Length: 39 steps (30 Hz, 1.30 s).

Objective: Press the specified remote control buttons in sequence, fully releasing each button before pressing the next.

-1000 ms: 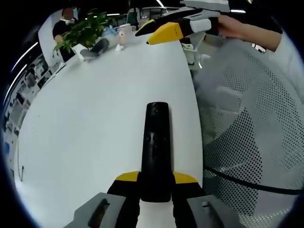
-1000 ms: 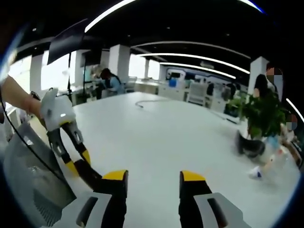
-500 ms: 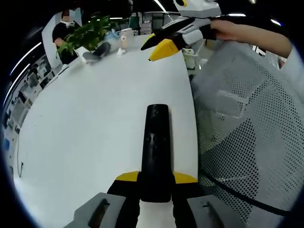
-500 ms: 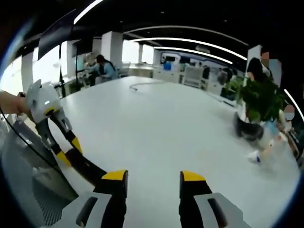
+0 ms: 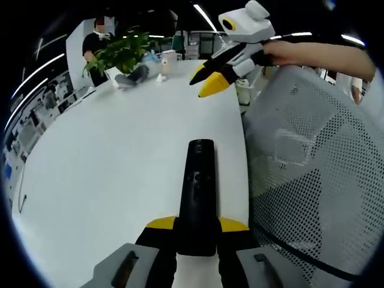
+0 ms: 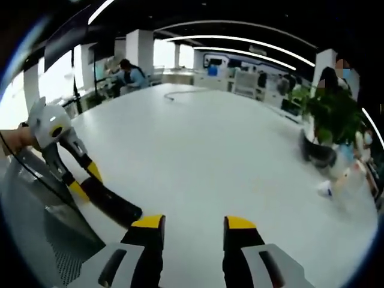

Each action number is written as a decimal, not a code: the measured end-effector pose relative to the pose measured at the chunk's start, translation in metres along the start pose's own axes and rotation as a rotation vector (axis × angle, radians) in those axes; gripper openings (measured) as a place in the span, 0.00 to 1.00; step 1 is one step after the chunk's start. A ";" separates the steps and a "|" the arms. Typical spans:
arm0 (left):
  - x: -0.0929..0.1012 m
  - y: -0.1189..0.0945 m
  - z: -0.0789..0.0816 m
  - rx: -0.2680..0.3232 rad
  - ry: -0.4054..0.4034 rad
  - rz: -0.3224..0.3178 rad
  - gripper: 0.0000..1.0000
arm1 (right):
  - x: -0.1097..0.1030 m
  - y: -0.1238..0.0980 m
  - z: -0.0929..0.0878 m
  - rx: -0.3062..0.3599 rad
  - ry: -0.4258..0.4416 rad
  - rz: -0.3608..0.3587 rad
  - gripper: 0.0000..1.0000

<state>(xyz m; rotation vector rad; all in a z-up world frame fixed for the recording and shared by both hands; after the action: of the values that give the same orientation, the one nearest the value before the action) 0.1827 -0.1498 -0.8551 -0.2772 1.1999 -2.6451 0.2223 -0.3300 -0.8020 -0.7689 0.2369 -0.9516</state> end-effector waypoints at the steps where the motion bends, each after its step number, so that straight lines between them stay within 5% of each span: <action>1: 0.000 0.000 0.000 0.002 -0.001 0.000 0.24 | -0.001 0.001 -0.001 -0.007 -0.006 0.003 0.36; 8: 0.000 0.000 0.001 0.013 0.006 -0.004 0.24 | -0.016 0.006 -0.005 -0.059 -0.062 0.076 0.31; 15: 0.000 0.000 0.001 0.004 0.019 -0.012 0.24 | -0.050 0.012 -0.003 -0.099 -0.285 0.210 0.25; 18: 0.000 -0.001 0.001 0.010 0.016 -0.013 0.24 | -0.065 0.014 0.001 -0.110 -0.285 0.252 0.21; 21: 0.000 -0.001 0.000 0.013 0.016 -0.015 0.24 | -0.085 0.017 0.005 -0.115 -0.266 0.322 0.15; 26: 0.000 -0.001 0.000 0.028 0.018 -0.025 0.24 | -0.102 0.024 0.001 -0.161 -0.436 0.352 0.00; 39: 0.001 -0.001 -0.001 0.036 0.041 -0.045 0.24 | -0.089 0.035 -0.003 -0.171 -0.306 0.344 0.00</action>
<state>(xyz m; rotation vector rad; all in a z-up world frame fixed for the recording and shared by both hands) 0.1813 -0.1486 -0.8554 -0.2476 1.1711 -2.7208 0.1916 -0.2475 -0.8401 -0.9829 0.1759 -0.4842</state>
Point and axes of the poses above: the point that each gripper's makers call its tool centre point, and the gripper's own axes: y roughly forward along the fingers, x roughly to its right, z roughly out of its top, the point moved 1 cm from there along -y, roughly backward along the fingers, and after that the axes turned 6 degrees about -y, right-handed, at the moved point
